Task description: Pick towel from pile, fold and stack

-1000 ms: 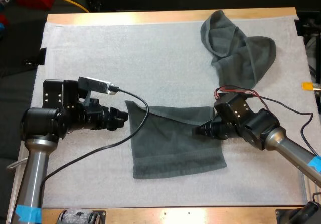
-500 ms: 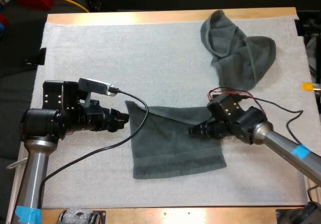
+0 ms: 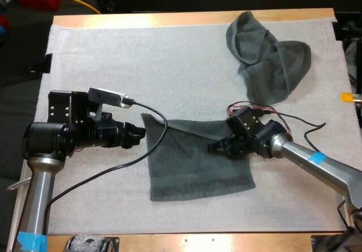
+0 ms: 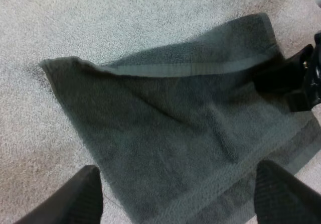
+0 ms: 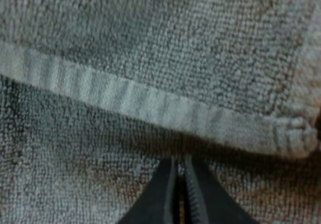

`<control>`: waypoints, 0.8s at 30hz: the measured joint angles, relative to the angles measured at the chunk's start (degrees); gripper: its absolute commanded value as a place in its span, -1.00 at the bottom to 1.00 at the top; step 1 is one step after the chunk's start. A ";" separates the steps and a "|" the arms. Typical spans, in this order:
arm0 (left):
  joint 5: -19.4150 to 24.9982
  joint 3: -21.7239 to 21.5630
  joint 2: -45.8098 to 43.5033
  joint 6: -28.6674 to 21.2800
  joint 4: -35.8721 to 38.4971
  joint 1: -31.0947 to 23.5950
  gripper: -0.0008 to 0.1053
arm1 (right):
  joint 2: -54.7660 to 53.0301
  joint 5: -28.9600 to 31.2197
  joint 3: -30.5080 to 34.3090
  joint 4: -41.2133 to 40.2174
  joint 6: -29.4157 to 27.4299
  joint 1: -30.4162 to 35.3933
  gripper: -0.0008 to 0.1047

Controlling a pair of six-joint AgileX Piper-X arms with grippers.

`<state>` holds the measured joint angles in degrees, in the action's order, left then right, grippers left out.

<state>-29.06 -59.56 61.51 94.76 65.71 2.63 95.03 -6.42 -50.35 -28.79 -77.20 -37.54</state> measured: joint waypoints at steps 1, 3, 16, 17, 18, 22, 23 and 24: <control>0.00 0.00 0.00 0.00 0.00 0.00 0.18 | 0.22 0.00 0.00 0.40 0.00 0.00 -0.97; 0.00 0.00 0.00 0.00 0.00 0.00 0.18 | 0.63 0.24 0.00 1.14 0.00 0.00 -0.97; 0.00 0.00 0.00 0.00 0.00 0.00 0.18 | 2.52 4.95 0.00 7.30 1.26 0.00 -0.97; 0.00 0.00 0.00 0.00 0.00 0.00 0.18 | 2.65 5.44 0.00 8.16 1.63 0.00 -0.97; 0.00 0.00 0.00 0.00 0.00 0.00 0.18 | 2.73 5.85 0.00 9.05 2.40 0.00 -0.97; 0.00 0.00 0.00 0.00 0.00 0.00 0.18 | 2.73 7.48 0.00 13.05 4.83 0.00 -0.97; 0.00 0.00 0.00 0.00 0.00 0.00 0.18 | 2.73 8.34 0.00 13.94 5.61 0.00 -0.96; 0.00 0.00 0.00 0.00 0.00 0.00 0.18 | 2.73 9.22 0.00 15.01 6.28 0.00 -0.95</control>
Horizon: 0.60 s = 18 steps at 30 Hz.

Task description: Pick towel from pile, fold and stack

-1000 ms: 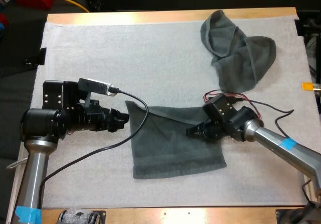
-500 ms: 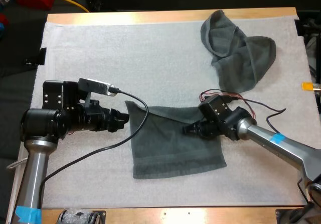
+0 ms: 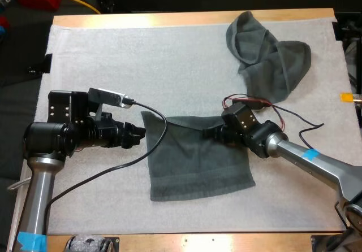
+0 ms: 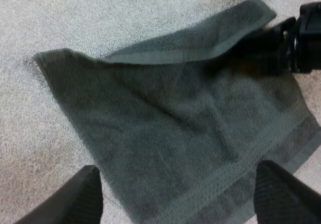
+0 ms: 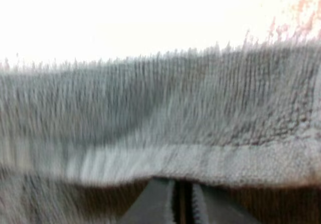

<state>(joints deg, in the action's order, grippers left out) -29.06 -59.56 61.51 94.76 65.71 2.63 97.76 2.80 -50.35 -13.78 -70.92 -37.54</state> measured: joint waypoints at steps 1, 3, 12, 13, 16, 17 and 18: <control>0.00 0.00 0.00 0.00 0.00 0.00 0.18 | 0.00 1.09 0.00 1.25 0.31 0.00 -0.92; 0.00 0.00 0.00 0.00 0.00 0.00 0.18 | 0.00 4.15 0.00 4.30 0.54 0.00 -0.83; 0.00 0.00 0.00 0.00 0.00 0.00 0.18 | 0.00 18.32 0.00 19.21 0.25 0.00 -0.03; 0.00 0.00 0.00 0.00 0.00 0.00 0.18 | 0.00 18.44 0.00 19.82 -0.21 0.00 0.05; 0.00 0.00 0.00 0.00 0.00 0.00 0.18 | -0.01 18.43 0.00 19.84 -0.65 0.00 0.19; 0.00 0.00 0.00 0.00 0.00 0.00 0.18 | -0.26 18.43 0.00 19.22 -0.83 0.00 0.22; 0.00 0.00 0.00 0.00 0.00 0.00 0.18 | -0.69 18.39 0.00 18.09 -1.39 0.00 0.22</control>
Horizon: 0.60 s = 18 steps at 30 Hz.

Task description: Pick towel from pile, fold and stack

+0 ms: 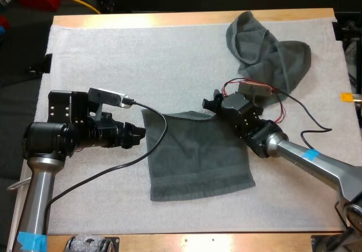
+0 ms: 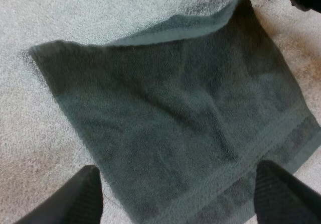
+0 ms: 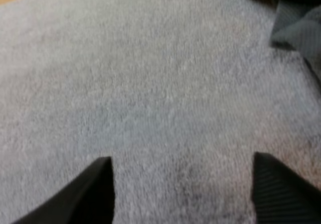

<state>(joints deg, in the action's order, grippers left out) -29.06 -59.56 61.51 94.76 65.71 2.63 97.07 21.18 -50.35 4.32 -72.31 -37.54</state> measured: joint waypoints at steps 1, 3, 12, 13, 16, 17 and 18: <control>0.00 0.00 0.00 0.00 0.00 0.00 0.18 | -0.64 -0.19 0.00 -1.40 -0.68 0.00 0.21; 0.00 0.00 0.00 0.00 0.00 0.00 0.18 | -2.26 -1.73 0.00 -4.15 -2.58 0.00 0.21; -0.02 0.00 0.00 0.00 0.00 0.00 0.18 | -9.26 -26.53 0.00 -9.67 -5.27 -0.01 -0.15; -0.79 0.00 0.00 0.00 0.00 0.00 0.18 | -9.15 -30.63 0.00 -10.18 -5.27 -0.44 -0.30; -2.22 0.00 0.00 0.00 0.00 0.00 0.18 | -9.15 -32.14 0.00 -10.55 -5.27 -1.92 -0.57; -2.50 0.00 0.00 0.00 0.00 0.00 0.18 | -9.15 -32.33 0.00 -10.55 -5.27 -2.47 -0.68; -2.61 0.00 0.00 0.00 0.00 0.00 0.18 | -9.15 -32.39 0.00 -10.55 -5.27 -3.14 -0.81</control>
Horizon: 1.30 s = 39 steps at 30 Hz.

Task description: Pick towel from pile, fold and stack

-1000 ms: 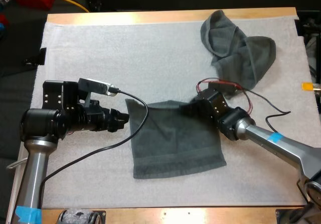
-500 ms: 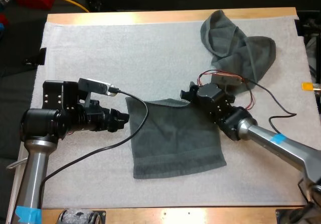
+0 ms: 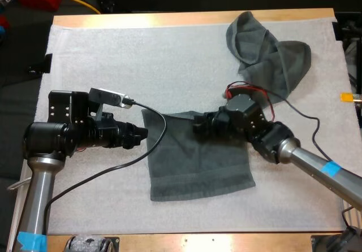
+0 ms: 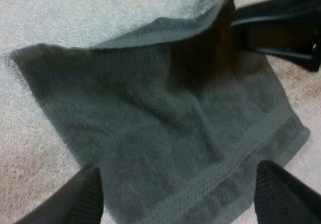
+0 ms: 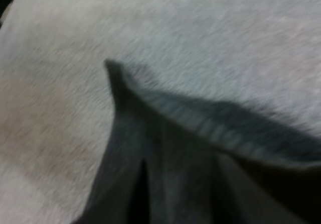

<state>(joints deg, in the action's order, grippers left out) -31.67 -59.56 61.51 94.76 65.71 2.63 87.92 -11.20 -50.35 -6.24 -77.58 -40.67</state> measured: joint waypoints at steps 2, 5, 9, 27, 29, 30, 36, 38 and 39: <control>0.01 0.00 0.00 0.00 0.00 0.00 0.18 | 0.00 0.04 0.00 -0.15 0.00 -0.99 -0.94; 0.01 0.00 0.00 0.00 0.00 0.00 0.18 | 0.02 1.55 0.00 -0.29 0.00 -1.99 -0.97; 0.01 0.00 0.00 0.00 0.00 0.00 0.18 | 3.15 1.79 0.00 -0.29 0.00 -1.98 -0.97; 0.01 0.00 0.00 0.00 0.00 0.00 0.18 | 17.22 4.92 -9.32 -0.33 0.00 -1.87 -0.97; 0.01 0.00 0.00 0.00 0.00 0.00 0.18 | 18.77 5.55 -10.49 -0.33 0.00 -1.87 -0.97; 0.01 0.00 0.00 0.00 0.00 0.00 0.18 | 19.49 6.32 -11.04 -0.33 0.00 -1.83 -0.97; 0.01 0.00 0.00 0.00 0.00 0.00 0.18 | 21.36 13.46 -12.69 1.20 0.00 -0.35 -0.78; 0.01 0.00 0.00 0.00 0.00 0.00 0.18 | 21.36 15.74 -12.69 2.93 0.00 0.65 -0.59; 0.01 0.00 0.00 0.00 0.00 0.00 0.18 | 21.36 16.02 -12.86 3.53 0.00 1.18 -0.52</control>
<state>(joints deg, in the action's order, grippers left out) -31.66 -59.56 61.51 94.76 65.71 2.63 109.28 4.82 -63.21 -2.70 -77.58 -39.49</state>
